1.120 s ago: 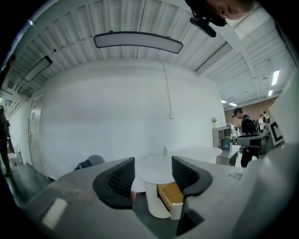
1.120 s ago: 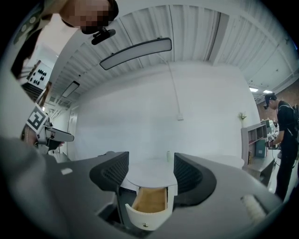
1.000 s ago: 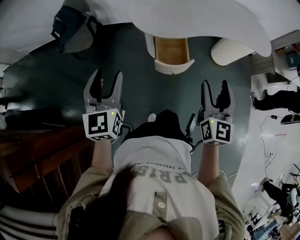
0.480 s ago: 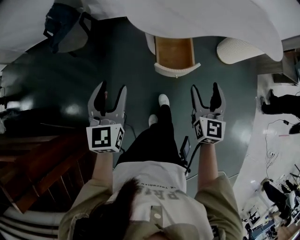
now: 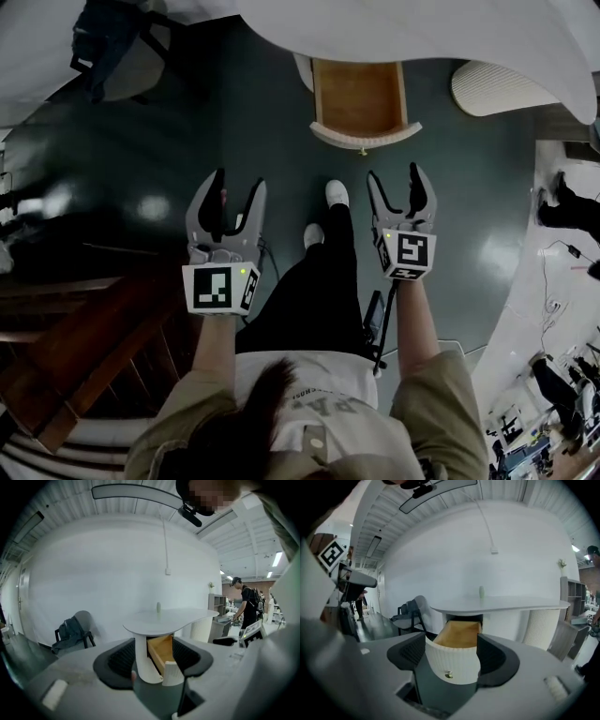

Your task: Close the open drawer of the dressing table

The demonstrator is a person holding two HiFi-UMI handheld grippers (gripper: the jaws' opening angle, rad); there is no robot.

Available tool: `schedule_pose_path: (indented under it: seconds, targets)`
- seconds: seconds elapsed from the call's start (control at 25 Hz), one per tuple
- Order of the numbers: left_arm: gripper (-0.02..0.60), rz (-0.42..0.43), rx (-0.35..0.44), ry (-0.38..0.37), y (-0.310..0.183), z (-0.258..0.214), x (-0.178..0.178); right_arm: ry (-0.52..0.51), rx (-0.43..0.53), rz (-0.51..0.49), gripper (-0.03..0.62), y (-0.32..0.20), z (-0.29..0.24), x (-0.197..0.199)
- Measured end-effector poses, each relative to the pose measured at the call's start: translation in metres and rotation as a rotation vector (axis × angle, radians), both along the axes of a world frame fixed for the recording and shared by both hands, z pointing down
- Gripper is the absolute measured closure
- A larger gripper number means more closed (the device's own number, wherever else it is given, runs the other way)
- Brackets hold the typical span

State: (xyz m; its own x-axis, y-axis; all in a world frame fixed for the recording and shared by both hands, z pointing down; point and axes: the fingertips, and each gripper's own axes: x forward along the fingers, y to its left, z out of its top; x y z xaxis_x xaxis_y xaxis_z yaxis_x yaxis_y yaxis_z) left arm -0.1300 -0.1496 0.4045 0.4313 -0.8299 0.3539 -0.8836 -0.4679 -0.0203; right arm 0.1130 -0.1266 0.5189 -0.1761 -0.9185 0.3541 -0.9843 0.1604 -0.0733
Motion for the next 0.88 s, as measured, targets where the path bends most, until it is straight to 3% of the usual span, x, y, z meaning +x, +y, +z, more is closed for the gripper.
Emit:
schedule_pose_path:
  seconds: [0.2, 0.4, 0.88]
  targets:
    - [0.321, 0.031, 0.023, 0.002, -0.008, 0.019, 0.022, 0.01, -0.051, -0.018, 0.25, -0.012, 0.048, -0.003]
    - [0.321, 0.003, 0.034, 0.01, -0.017, 0.034, 0.034, 0.006, -0.118, -0.011, 0.256, -0.022, 0.096, 0.007]
    - [0.321, -0.048, 0.019, 0.0, -0.018, 0.054, 0.026, 0.071, -0.25, -0.026, 0.302, -0.027, 0.178, -0.002]
